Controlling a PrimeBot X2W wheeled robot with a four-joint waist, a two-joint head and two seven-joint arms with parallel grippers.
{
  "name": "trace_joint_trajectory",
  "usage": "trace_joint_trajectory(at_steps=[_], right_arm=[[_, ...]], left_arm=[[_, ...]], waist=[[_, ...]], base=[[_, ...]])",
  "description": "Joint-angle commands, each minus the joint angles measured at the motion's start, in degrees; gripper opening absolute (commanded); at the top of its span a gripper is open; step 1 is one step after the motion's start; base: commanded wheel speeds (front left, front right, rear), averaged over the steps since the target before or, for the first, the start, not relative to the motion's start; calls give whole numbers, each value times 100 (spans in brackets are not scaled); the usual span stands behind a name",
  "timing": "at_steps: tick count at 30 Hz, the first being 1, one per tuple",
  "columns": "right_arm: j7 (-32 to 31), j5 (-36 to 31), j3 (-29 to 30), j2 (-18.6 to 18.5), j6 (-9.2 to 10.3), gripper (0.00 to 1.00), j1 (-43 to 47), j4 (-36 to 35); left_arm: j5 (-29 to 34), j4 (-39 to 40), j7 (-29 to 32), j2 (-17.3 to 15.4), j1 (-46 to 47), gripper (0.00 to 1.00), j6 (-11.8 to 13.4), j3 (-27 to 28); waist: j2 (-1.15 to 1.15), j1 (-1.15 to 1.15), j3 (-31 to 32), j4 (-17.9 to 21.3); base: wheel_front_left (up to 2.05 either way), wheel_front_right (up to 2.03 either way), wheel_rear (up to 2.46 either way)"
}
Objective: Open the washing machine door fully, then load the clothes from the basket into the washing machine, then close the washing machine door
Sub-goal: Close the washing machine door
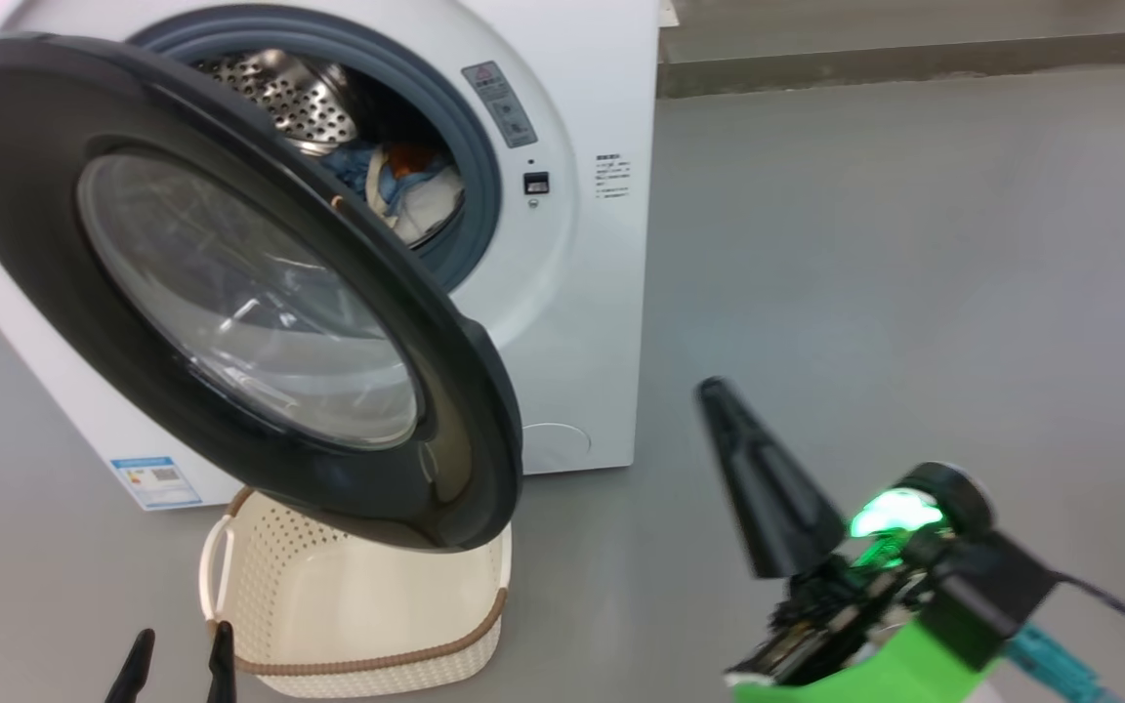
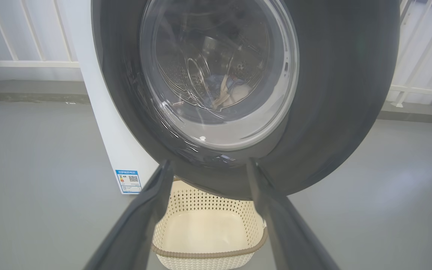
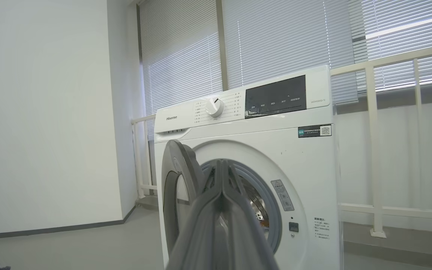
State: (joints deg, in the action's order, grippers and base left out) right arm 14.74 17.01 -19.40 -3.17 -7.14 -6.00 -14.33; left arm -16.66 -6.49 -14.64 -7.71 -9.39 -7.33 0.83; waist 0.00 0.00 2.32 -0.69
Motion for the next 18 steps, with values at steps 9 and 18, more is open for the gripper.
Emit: trace_joint_trajectory(at_steps=[9, 18], right_arm=[[26, -8, -1333, 29, -35, 0, -659, 504], [26, 181, -2087, 29, -35, 0, -1105, 1534]], left_arm=[[-60, 168, -36, -58, 323, 100, -15, 25], [-184, 236, -36, -133, 552, 100, -15, -229]], waist=[[0, 0, -105, -555], [0, 0, -427, -1159]], base=[[0, 0, 0], [0, 0, 0]])
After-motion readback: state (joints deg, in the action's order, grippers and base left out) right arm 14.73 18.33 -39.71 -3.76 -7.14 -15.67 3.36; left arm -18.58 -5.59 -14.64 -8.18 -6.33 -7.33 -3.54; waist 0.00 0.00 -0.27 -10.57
